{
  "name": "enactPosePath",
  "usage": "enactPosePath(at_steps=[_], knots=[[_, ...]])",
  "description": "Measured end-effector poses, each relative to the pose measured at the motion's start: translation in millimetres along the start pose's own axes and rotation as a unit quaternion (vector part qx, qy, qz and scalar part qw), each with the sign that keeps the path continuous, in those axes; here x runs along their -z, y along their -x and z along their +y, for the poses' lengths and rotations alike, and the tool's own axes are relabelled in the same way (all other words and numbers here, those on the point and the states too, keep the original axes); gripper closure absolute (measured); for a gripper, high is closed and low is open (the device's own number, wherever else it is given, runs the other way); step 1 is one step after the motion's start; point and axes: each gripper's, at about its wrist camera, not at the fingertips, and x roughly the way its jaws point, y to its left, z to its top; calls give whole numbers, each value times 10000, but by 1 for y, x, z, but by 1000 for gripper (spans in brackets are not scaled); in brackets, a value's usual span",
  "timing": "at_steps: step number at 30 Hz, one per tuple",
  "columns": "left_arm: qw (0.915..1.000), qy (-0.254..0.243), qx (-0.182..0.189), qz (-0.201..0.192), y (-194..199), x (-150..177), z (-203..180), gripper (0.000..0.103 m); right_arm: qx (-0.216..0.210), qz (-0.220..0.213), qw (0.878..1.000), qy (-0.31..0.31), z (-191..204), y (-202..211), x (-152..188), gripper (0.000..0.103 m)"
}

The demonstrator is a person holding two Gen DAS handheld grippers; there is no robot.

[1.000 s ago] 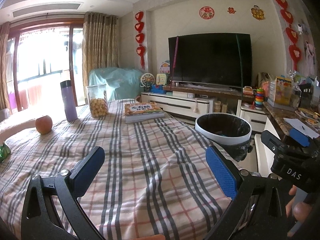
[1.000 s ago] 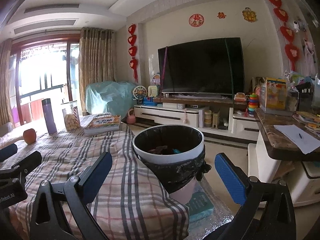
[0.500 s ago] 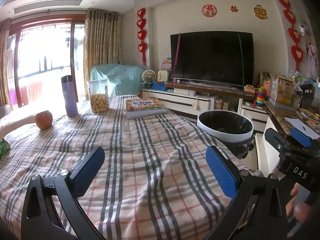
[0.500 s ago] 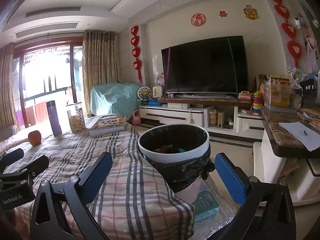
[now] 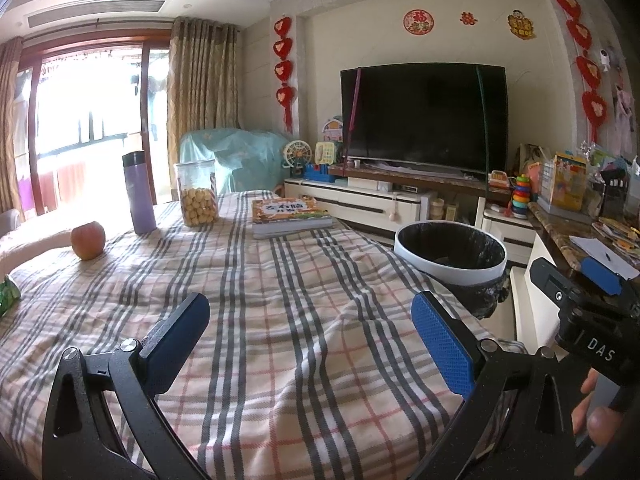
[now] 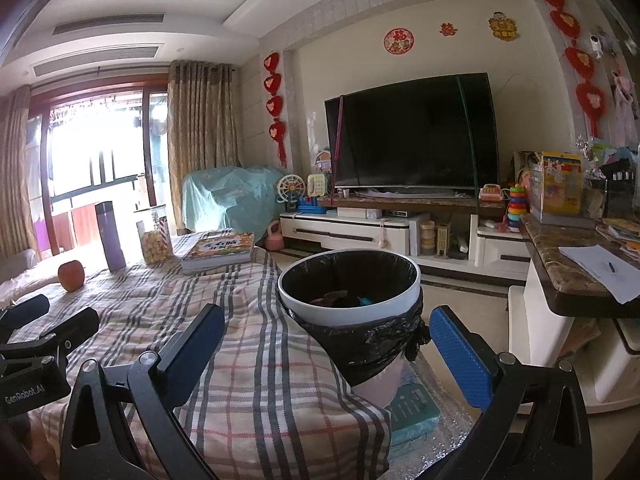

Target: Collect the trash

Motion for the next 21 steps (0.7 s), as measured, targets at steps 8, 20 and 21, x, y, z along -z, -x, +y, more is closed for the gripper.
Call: enactPosePath(at_steps=[8, 20, 21], knots=[[10000, -5, -7, 6, 0, 0, 0, 0, -8, 10, 10000, -13, 1, 0, 1, 0], [10000, -3, 7, 24, 0, 1, 0, 0, -46, 6, 10000, -66, 2, 0, 1, 0], [10000, -7, 4, 24, 0, 1, 0, 0, -43, 2, 10000, -66, 3, 0, 1, 0]])
